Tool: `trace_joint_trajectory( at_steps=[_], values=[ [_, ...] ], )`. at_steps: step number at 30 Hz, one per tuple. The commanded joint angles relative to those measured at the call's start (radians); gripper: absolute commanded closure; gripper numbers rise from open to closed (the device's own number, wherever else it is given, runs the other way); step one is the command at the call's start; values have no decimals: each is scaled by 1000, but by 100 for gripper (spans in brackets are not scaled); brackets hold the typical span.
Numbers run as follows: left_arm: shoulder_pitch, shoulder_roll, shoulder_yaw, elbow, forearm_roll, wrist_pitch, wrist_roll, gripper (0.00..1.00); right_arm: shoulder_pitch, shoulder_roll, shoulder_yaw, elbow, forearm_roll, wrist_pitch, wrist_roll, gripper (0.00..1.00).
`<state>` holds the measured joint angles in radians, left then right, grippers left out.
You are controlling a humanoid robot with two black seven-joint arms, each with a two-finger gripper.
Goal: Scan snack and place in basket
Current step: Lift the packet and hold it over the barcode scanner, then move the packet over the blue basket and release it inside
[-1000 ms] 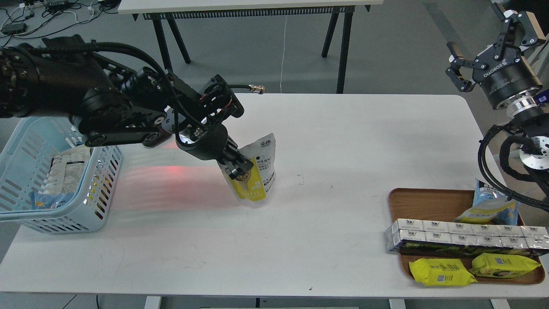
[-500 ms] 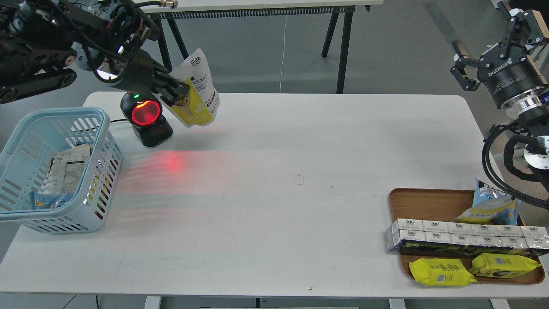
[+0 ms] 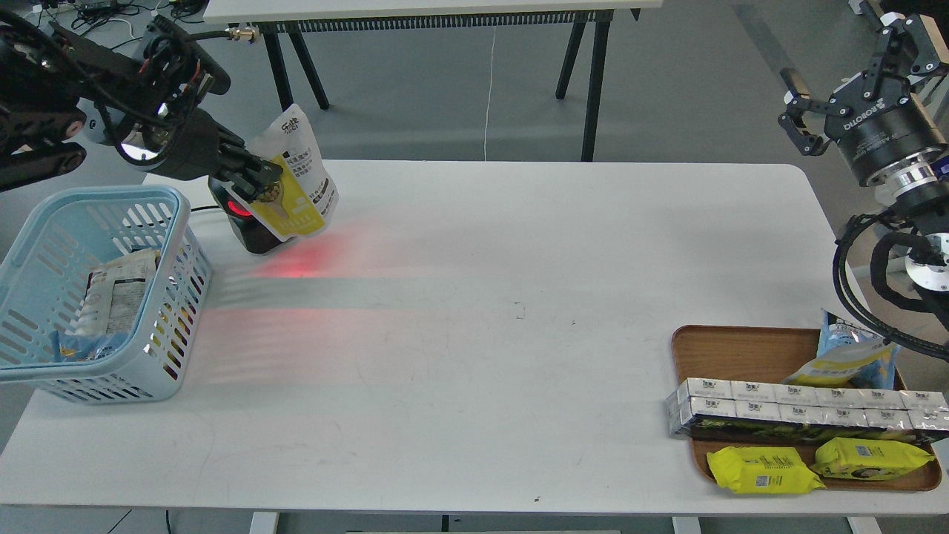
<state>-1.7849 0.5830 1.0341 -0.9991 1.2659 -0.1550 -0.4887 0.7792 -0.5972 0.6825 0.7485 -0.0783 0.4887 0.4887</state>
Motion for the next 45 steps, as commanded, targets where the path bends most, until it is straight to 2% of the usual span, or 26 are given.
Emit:
trace_joint_trajectory(
  at_steps=[1, 3, 7, 10, 17, 22, 26, 31, 40, 45],
  values=[
    [-7, 32, -2, -13, 7, -5, 0, 100, -2, -4, 0, 0, 0, 0, 0, 0],
    [-36, 84, 3, -58, 21, -15, 0, 100, -2, -4, 0, -1, 0, 0, 0, 0],
    [-209, 213, -11, -130, 130, -79, 0, 100, -3, -4, -1, -1, 0, 0, 0, 0],
    [-278, 314, -14, -161, 142, -101, 0, 100, -3, -1, -1, -3, 0, 0, 0, 0],
    [-297, 484, -28, -161, 176, -121, 0, 100, -2, 8, -1, -9, -1, 0, 0, 0],
    [-278, 554, -26, -153, 239, -121, 0, 100, -3, 10, -1, -11, -3, 0, 0, 0],
    [-213, 601, -31, -151, 274, -121, 0, 100, -2, 10, -5, -11, -3, 0, 0, 0],
    [-91, 601, -46, -150, 294, -118, 0, 100, 0, 8, -5, -11, -3, 0, 0, 0],
    [165, 586, -227, -95, 297, -118, 0, 100, 0, -3, -5, -11, -3, 0, 0, 0],
    [235, 580, -304, -81, 296, -123, 0, 97, 0, -3, -5, -8, -3, 0, 0, 0]
  ],
)
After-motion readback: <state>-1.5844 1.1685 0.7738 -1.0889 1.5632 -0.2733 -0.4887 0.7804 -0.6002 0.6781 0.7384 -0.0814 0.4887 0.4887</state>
